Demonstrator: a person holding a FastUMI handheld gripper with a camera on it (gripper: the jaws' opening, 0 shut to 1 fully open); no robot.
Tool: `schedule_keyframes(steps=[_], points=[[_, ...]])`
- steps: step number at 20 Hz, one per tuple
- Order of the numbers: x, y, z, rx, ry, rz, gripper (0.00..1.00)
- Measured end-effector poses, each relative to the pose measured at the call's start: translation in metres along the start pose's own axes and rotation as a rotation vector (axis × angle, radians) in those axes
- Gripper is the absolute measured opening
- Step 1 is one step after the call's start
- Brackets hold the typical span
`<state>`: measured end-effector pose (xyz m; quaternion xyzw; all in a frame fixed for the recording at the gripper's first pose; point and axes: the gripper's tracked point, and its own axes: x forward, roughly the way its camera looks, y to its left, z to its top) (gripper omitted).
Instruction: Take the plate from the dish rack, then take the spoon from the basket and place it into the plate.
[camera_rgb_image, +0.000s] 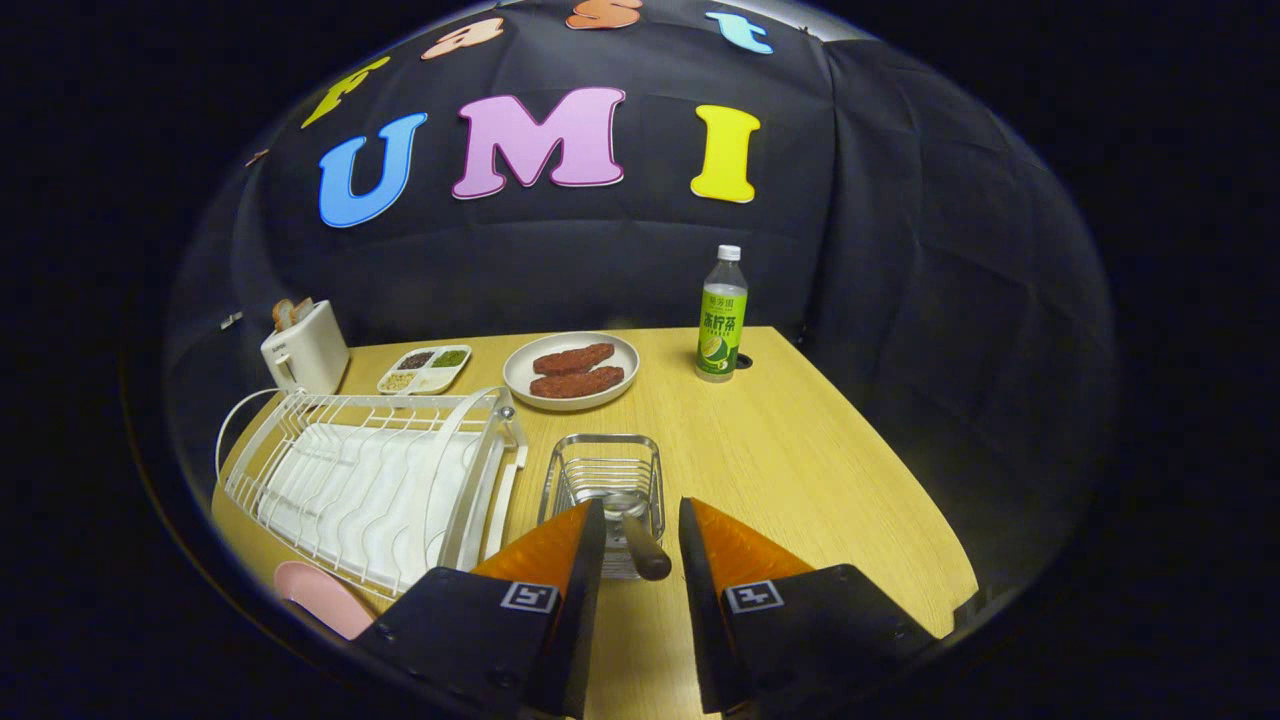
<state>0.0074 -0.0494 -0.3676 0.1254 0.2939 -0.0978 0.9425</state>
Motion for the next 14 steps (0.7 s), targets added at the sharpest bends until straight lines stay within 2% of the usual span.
schedule_keyframes(steps=[3, 4, 7, 8, 14], points=[[0.014, 0.002, -0.004, 0.032, -0.052, -0.007, 0.46], [0.020, 0.000, -0.002, 0.043, -0.072, -0.021, 0.33], [0.015, 0.008, 0.002, 0.085, -0.093, 0.006, 0.25], [0.015, 0.010, 0.001, 0.070, -0.093, -0.001, 0.19], [0.004, 0.015, 0.027, 0.025, -0.077, -0.002, 0.15]])
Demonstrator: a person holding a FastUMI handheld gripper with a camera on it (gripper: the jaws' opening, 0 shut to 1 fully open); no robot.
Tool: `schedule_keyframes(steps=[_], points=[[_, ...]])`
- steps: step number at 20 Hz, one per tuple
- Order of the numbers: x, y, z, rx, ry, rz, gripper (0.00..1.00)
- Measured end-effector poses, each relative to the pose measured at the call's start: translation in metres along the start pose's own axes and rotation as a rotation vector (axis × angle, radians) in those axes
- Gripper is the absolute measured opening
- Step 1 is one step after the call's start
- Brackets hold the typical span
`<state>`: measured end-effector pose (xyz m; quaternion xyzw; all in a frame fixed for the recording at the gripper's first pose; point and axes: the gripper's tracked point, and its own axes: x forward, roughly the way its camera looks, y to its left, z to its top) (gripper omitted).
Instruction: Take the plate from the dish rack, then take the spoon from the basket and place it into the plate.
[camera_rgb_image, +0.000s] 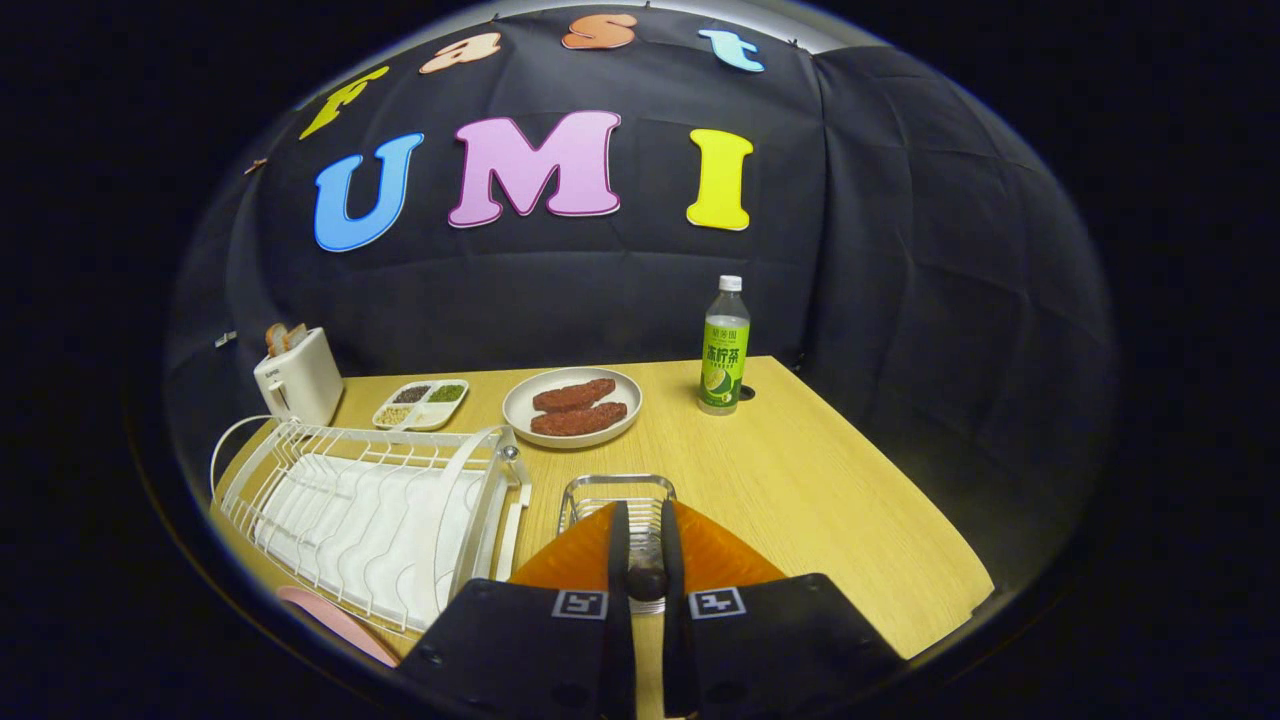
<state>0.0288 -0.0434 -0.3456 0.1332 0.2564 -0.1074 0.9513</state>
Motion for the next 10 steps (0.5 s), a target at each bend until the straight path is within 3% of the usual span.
schedule_keyframes(steps=[10], points=[[-0.020, 0.016, 0.074, -0.059, -0.035, 0.070, 0.14]])
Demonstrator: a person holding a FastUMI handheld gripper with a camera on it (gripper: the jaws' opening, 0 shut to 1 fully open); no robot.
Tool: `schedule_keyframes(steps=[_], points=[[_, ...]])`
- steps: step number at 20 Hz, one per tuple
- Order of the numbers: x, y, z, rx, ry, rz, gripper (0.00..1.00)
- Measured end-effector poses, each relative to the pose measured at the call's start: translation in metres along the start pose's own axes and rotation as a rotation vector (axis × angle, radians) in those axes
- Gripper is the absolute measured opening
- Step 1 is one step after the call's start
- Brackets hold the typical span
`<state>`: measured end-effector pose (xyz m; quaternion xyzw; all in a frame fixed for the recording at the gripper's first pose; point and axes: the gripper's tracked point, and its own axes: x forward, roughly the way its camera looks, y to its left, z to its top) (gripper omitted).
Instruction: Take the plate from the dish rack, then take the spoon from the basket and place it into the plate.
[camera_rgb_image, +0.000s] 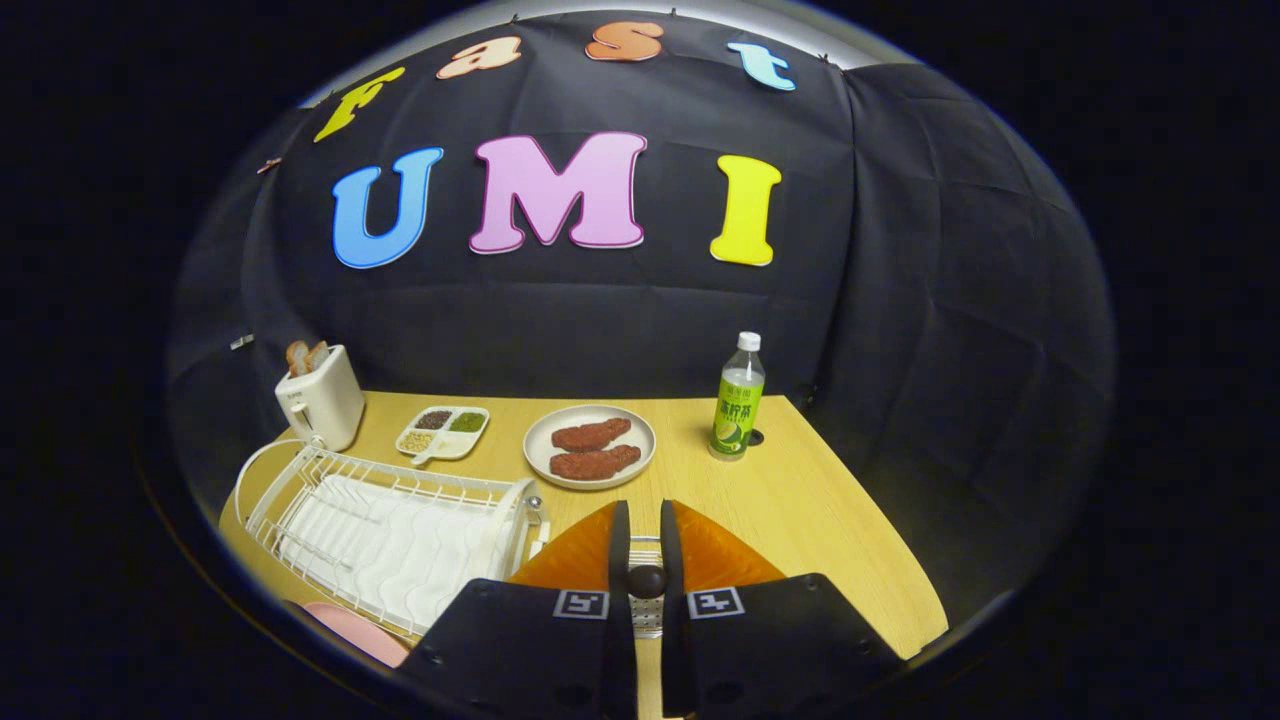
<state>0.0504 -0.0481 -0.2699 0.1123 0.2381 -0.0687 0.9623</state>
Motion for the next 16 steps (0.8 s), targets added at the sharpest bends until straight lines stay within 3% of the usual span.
schedule_keyframes(steps=[4, 10, 16], points=[[-0.042, 0.037, 0.017, -0.027, -0.010, 0.124, 0.14], [-0.119, 0.149, 0.008, -0.018, 0.061, 0.412, 0.14], [-0.148, 0.244, -0.071, -0.087, 0.172, 0.610, 0.14]])
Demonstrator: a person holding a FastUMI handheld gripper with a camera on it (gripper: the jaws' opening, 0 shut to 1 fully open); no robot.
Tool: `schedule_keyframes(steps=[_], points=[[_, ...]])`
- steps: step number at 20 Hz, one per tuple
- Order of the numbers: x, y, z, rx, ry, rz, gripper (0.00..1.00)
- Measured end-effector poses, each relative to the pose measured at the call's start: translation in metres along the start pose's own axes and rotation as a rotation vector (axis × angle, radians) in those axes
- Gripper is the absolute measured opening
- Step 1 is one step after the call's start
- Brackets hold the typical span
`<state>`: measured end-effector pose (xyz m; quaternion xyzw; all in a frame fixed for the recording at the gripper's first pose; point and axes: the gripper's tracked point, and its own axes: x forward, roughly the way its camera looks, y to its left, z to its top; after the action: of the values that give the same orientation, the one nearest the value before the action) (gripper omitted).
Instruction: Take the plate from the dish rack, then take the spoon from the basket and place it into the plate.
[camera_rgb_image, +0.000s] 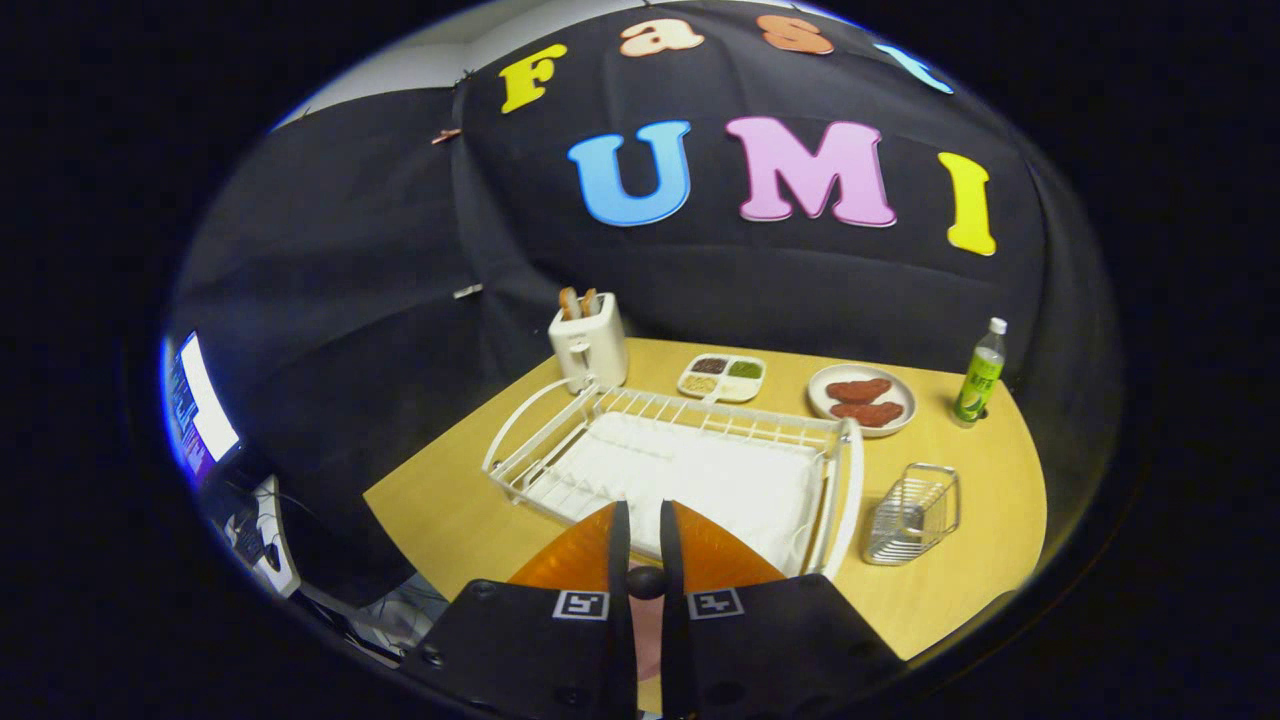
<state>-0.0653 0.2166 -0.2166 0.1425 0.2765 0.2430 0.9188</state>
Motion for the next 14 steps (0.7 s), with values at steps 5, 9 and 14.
schedule_keyframes(steps=[5, 9, 14], points=[[0.045, 0.042, -0.048, -0.084, 0.071, 0.066, 0.14], [0.055, 0.059, -0.066, -0.128, 0.074, 0.115, 0.14], [0.026, 0.041, -0.119, -0.124, 0.176, 0.162, 0.14]])
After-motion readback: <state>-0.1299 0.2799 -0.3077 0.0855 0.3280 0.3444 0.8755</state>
